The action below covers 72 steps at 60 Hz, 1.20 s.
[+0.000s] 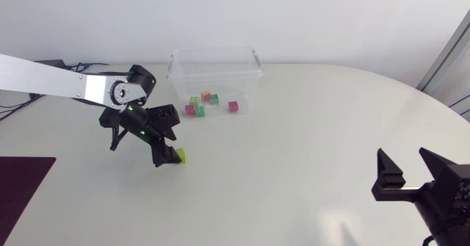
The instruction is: Place the duplo bricks in the container
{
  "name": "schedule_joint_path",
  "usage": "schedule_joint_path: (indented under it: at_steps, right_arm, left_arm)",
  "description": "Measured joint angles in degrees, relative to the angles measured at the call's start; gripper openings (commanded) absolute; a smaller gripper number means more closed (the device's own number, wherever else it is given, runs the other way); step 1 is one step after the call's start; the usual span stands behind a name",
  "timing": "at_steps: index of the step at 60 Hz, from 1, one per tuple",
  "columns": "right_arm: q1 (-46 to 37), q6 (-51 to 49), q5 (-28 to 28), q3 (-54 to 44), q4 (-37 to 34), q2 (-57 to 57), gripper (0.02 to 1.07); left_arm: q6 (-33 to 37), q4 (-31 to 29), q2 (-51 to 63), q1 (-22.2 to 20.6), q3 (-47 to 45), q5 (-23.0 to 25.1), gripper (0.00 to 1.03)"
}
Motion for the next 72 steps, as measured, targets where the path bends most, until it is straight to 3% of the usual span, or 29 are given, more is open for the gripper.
schedule_joint_path:
  at_steps: [11, 25, 27, 29, 30, 31, 32, 47, 57, 72]
  right_arm:
    - [0.0, 0.0, 0.0, 0.0, 0.0, 0.0, 1.02]
    - [0.0, -0.02, 0.0, 0.0, 0.0, 0.0, 1.02]
    - [0.0, 0.0, 0.0, 0.0, 0.0, 0.0, 1.02]
    - [0.0, -0.02, 0.0, 0.0, 0.0, 0.0, 1.02]
    - [0.0, 0.0, 0.0, 0.0, 0.0, 0.0, 1.02]
    - [0.0, 0.0, 0.0, 0.0, 0.0, 0.0, 1.02]
    - [0.0, 0.0, 0.0, 0.0, 0.0, 0.0, 1.03]
    - [0.0, 0.0, 0.0, 0.0, 0.0, 0.0, 1.02]
    - [0.0, 0.0, 0.0, 0.0, 0.0, 0.0, 1.02]
    - [0.0, 0.0, 0.0, 0.0, 0.0, 0.0, 1.02]
  left_arm:
    - [0.22, 1.51, 1.95, -0.74, 0.0, -0.22, 0.97]
    - [0.37, 1.75, 5.01, -1.55, 0.0, -1.31, 0.8]
    - [0.37, 1.77, 5.25, -1.55, 0.0, -1.31, 0.69]
    - [0.37, 1.75, 5.51, -1.53, 0.0, -1.36, 0.44]
    - [0.37, 1.79, 5.55, -1.53, 0.0, -1.36, 0.38]
    - [0.37, 1.88, 5.6, -1.53, 0.0, -1.36, 0.25]
    - [0.37, 1.97, 5.6, -1.53, 0.0, -1.33, 0.21]
    - [0.35, 2.23, 5.4, -1.49, 0.13, -1.29, 0.19]
    - [0.02, -3.82, 0.94, -1.49, 1.27, -1.22, 0.19]
    - [-5.57, -10.69, -8.31, -0.26, 16.46, 3.37, 0.19]
